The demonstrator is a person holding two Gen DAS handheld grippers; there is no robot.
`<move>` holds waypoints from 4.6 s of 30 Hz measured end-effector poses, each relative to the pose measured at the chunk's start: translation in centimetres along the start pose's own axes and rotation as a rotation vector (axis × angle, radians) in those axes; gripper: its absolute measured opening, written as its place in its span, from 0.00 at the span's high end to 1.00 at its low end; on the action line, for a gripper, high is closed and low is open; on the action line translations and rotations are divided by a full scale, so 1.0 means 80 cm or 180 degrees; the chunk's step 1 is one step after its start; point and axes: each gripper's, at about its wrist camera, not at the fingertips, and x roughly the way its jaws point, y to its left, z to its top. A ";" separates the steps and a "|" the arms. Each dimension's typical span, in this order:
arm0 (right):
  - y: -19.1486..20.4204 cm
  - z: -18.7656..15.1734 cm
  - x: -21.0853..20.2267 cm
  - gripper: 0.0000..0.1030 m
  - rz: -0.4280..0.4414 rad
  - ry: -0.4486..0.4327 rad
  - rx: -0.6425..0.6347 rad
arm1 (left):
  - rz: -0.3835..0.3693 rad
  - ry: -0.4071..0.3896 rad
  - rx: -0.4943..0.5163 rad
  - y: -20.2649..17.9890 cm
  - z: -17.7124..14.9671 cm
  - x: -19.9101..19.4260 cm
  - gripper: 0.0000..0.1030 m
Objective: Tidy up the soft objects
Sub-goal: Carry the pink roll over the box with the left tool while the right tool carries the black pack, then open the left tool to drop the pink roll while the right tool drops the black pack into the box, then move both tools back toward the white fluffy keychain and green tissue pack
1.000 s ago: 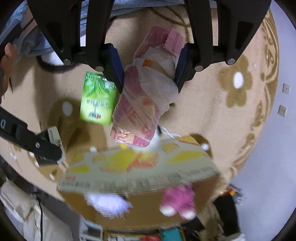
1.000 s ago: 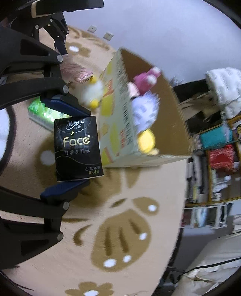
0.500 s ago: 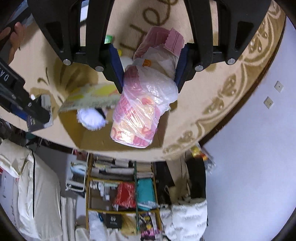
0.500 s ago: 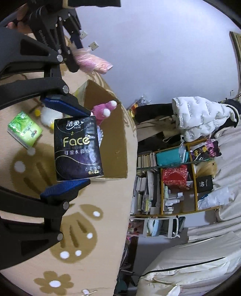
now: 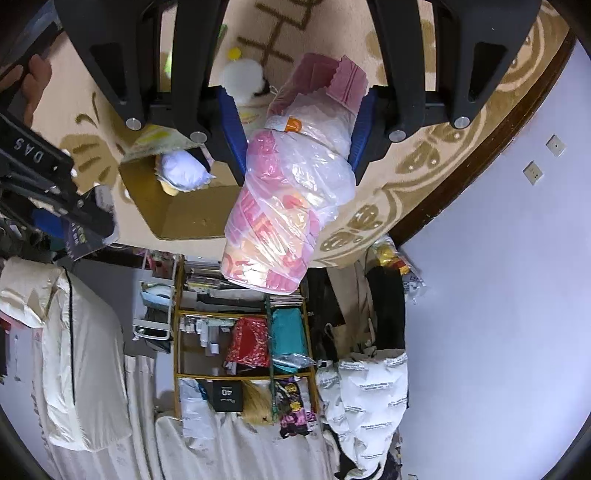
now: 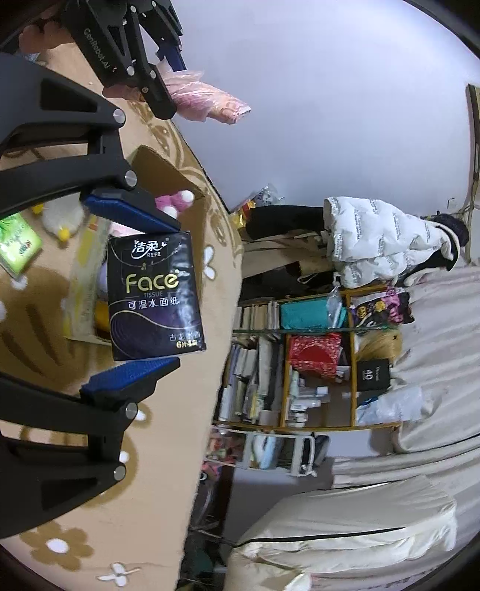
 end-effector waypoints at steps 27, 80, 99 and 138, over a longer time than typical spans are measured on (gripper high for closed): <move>-0.004 0.033 0.077 0.33 0.0110 0.0021 -0.0250 | -0.0156 0.0055 -0.0038 0.002 0.044 0.075 0.51; -0.024 -0.009 0.141 0.31 0.0231 0.0472 -0.0001 | -0.0305 0.0457 -0.0350 0.012 0.013 0.152 0.43; -0.012 -0.007 0.096 0.00 0.0187 0.0479 0.0054 | -0.0142 0.0647 -0.0149 0.017 0.003 0.113 0.20; 0.015 -0.104 0.042 0.00 0.0207 0.1612 0.0208 | -0.0294 0.1683 0.0099 0.006 -0.057 0.084 0.03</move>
